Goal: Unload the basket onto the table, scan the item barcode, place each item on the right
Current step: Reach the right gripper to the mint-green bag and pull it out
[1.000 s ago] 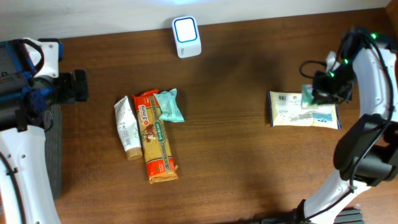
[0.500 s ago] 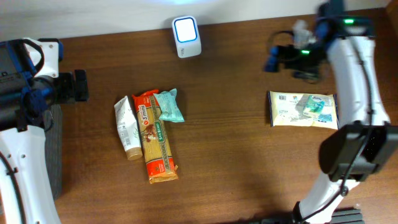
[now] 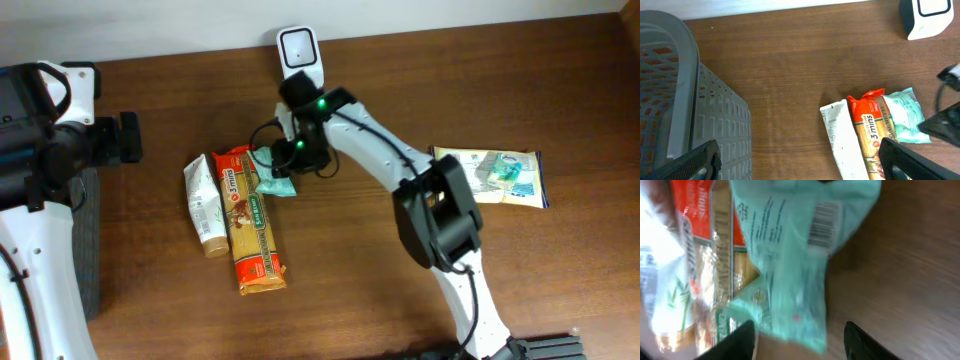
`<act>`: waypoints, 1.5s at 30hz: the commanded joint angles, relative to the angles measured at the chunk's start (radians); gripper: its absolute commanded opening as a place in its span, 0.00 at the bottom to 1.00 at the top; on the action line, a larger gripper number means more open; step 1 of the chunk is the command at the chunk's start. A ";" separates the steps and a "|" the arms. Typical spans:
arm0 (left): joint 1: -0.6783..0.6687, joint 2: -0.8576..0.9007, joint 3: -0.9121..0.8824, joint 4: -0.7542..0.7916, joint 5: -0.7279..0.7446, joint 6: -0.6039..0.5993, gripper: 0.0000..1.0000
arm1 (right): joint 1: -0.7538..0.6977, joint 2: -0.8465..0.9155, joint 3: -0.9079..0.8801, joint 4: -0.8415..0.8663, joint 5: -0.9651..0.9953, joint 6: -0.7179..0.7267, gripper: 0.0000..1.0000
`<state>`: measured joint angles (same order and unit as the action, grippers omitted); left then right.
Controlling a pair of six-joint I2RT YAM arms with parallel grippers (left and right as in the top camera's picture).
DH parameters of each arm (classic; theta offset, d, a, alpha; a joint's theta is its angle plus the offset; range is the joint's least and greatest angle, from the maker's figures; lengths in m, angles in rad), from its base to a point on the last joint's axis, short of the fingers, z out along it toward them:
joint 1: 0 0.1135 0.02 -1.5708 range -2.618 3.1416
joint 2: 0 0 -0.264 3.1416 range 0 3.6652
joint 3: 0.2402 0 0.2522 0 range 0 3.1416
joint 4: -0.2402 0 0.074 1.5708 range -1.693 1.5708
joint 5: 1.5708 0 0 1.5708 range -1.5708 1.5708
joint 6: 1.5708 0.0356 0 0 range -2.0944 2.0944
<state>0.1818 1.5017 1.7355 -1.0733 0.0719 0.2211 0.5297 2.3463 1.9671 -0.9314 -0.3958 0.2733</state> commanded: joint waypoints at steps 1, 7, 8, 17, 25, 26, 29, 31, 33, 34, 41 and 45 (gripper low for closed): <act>0.003 -0.011 0.000 0.001 0.011 0.013 0.99 | 0.040 0.051 0.008 0.040 0.064 0.110 0.51; 0.003 -0.011 0.000 0.001 0.011 0.013 0.99 | 0.053 0.086 -0.053 0.000 0.125 0.108 0.28; 0.003 -0.011 0.000 0.001 0.011 0.013 0.99 | 0.050 0.086 -0.054 -0.024 0.151 0.085 0.26; 0.003 -0.011 0.000 0.001 0.011 0.013 0.99 | 0.013 0.055 0.143 -0.353 0.280 -0.637 0.49; 0.003 -0.011 0.000 0.001 0.011 0.013 0.99 | 0.013 0.037 0.277 -0.386 0.474 -0.561 0.54; 0.003 -0.011 0.000 0.001 0.011 0.013 0.99 | 0.013 0.037 0.314 -0.394 0.420 -0.515 0.51; 0.003 -0.011 0.000 0.001 0.011 0.013 0.99 | 0.013 0.037 0.410 -0.441 0.315 -0.474 0.48; 0.003 -0.011 0.000 0.001 0.011 0.013 0.99 | 0.011 0.037 0.452 -0.509 0.271 -0.476 0.47; 0.003 -0.011 0.000 0.001 0.011 0.013 0.99 | 0.015 0.046 0.423 -0.539 0.238 -0.486 0.41; 0.003 -0.011 0.000 0.001 0.011 0.013 0.99 | 0.015 0.051 0.385 -0.531 0.231 -0.486 0.41; 0.003 -0.011 0.000 0.001 0.011 0.013 0.99 | 0.025 0.051 0.065 -0.349 0.156 -0.485 0.39; 0.003 -0.011 0.000 0.001 0.011 0.013 0.99 | 0.024 0.051 -0.030 -0.279 0.157 -0.485 0.46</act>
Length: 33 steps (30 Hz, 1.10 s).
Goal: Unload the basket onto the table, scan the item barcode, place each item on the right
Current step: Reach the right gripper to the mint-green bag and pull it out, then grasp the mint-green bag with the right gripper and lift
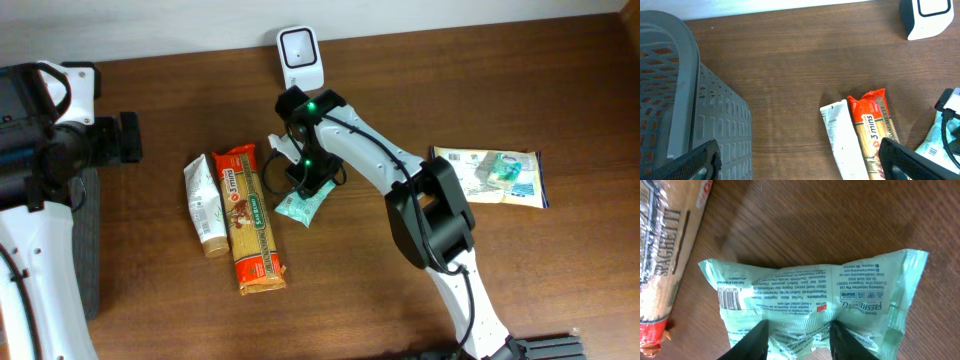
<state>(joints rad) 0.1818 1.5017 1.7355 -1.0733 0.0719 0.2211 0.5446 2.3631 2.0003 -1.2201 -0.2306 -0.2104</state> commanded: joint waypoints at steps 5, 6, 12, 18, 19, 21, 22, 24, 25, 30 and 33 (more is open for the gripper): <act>0.003 -0.011 0.000 0.001 0.011 0.013 0.99 | -0.030 0.029 0.167 -0.140 -0.007 -0.011 0.71; 0.003 -0.011 0.000 0.001 0.011 0.013 0.99 | -0.046 0.029 0.269 -0.198 -0.010 -0.018 0.78; 0.003 -0.011 0.000 0.001 0.011 0.013 0.99 | -0.255 0.066 0.437 -0.264 -0.264 -0.169 0.92; 0.003 -0.011 0.000 0.001 0.011 0.013 0.99 | -0.267 0.134 0.252 -0.243 -0.399 -0.265 0.80; 0.003 -0.011 0.000 0.001 0.011 0.013 0.99 | -0.264 0.140 0.220 -0.228 -0.407 -0.265 0.79; 0.003 -0.011 0.000 0.001 0.011 0.013 0.99 | -0.261 0.144 0.142 -0.190 -0.455 -0.265 0.78; 0.003 -0.011 0.000 0.001 0.011 0.013 0.99 | -0.256 0.144 0.103 -0.169 -0.480 -0.265 0.76; 0.003 -0.011 0.000 0.001 0.011 0.013 0.99 | -0.235 0.144 0.047 -0.126 -0.500 -0.265 0.74; 0.003 -0.011 0.000 0.001 0.011 0.013 0.99 | -0.221 0.144 0.027 -0.108 -0.500 -0.264 0.74; 0.003 -0.011 0.000 0.001 0.011 0.013 0.99 | -0.143 0.146 -0.019 -0.021 -0.500 -0.205 0.65; 0.003 -0.011 0.000 0.001 0.011 0.013 0.99 | -0.131 0.146 -0.019 0.033 -0.492 -0.112 0.27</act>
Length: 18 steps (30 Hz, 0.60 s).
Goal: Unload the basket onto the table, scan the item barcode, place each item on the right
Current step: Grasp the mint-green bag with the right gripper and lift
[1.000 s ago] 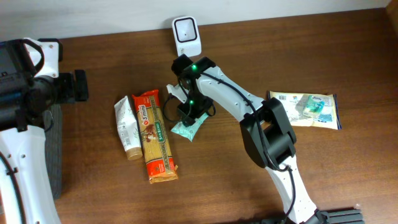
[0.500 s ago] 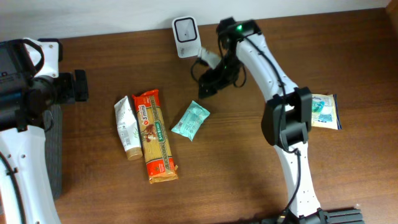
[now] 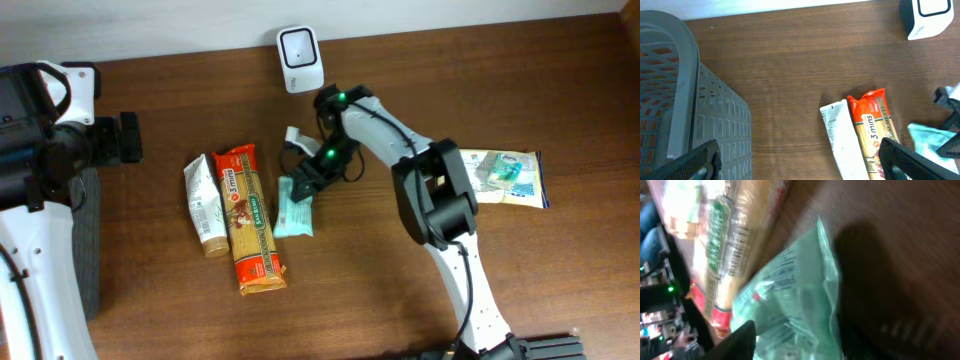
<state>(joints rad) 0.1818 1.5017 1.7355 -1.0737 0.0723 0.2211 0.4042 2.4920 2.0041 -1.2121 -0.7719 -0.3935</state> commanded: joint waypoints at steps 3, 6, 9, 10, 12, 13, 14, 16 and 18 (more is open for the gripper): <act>0.003 -0.011 0.000 0.002 0.010 0.013 0.99 | 0.006 0.017 -0.023 0.028 0.046 0.074 0.04; 0.003 -0.011 0.000 0.002 0.010 0.013 0.99 | -0.026 -0.003 0.017 -0.016 -0.023 0.074 0.04; 0.003 -0.011 0.000 0.002 0.010 0.013 0.99 | -0.084 -0.074 0.085 -0.057 -0.105 0.092 0.04; 0.003 -0.011 0.000 0.002 0.010 0.013 0.99 | -0.106 -0.103 0.096 -0.055 -0.104 0.124 0.04; 0.003 -0.011 0.000 0.002 0.010 0.013 0.99 | -0.164 -0.154 0.103 -0.036 -0.076 0.261 0.04; 0.003 -0.011 0.000 0.002 0.010 0.013 0.99 | -0.183 -0.162 0.103 -0.036 -0.046 0.331 0.04; 0.003 -0.011 0.000 0.002 0.010 0.013 0.99 | -0.195 -0.163 0.103 -0.037 0.002 0.413 0.04; 0.003 -0.011 0.000 0.002 0.010 0.013 0.99 | -0.208 -0.163 0.090 -0.017 0.120 0.552 0.04; 0.003 -0.011 0.000 0.002 0.010 0.013 0.99 | -0.200 -0.164 0.091 0.043 0.072 0.552 0.04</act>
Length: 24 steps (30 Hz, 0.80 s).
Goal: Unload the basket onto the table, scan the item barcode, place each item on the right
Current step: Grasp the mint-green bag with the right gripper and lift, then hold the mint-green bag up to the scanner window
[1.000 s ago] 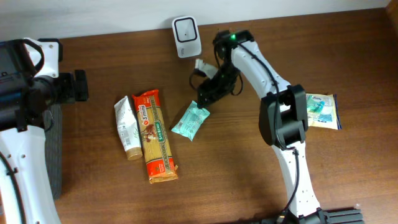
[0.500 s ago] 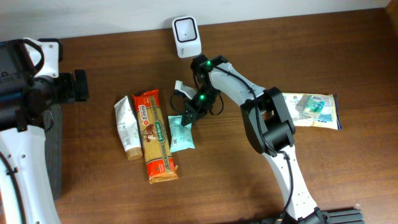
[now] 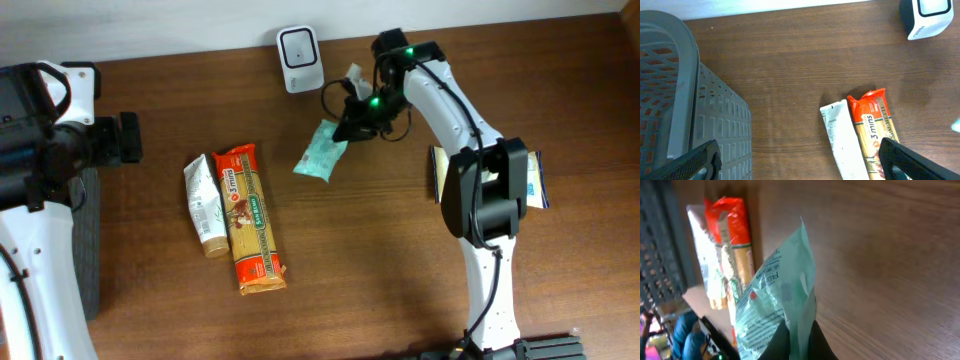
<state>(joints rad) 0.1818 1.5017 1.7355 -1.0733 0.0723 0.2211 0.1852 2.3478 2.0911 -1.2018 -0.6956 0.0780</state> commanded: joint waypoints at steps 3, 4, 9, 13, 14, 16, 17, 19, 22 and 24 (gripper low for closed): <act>0.003 -0.011 0.000 0.001 0.010 0.013 0.99 | 0.016 -0.053 0.004 0.139 -0.193 0.019 0.04; 0.003 -0.011 0.000 0.001 0.010 0.013 0.99 | 0.014 -0.074 0.008 0.144 -0.208 0.000 0.04; 0.003 -0.011 0.000 0.001 0.010 0.013 0.99 | -0.039 -0.310 0.023 0.145 -0.214 -0.022 0.04; 0.003 -0.011 0.000 0.002 0.010 0.013 0.99 | -0.095 -0.506 0.023 0.159 -0.209 -0.022 0.04; 0.003 -0.011 0.000 0.001 0.010 0.013 0.99 | -0.106 -0.556 0.023 0.163 -0.201 -0.021 0.04; 0.003 -0.011 0.000 0.001 0.010 0.013 0.99 | -0.107 -0.600 0.023 0.163 -0.160 -0.018 0.04; 0.003 -0.011 0.000 0.001 0.010 0.013 0.99 | -0.107 -0.613 0.023 0.163 -0.158 -0.018 0.04; 0.003 -0.011 0.000 0.001 0.010 0.013 0.99 | -0.107 -0.619 0.023 0.163 -0.157 -0.010 0.04; 0.003 -0.011 0.000 0.001 0.010 0.013 0.99 | -0.061 -0.618 0.023 0.176 0.013 0.032 0.04; 0.003 -0.011 0.000 0.001 0.010 0.013 0.99 | 0.043 -0.612 0.022 0.215 0.380 -0.013 0.04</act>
<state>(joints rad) 0.1818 1.5017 1.7355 -1.0733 0.0719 0.2211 0.1181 1.7401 2.1063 -1.0237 -0.7052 0.0929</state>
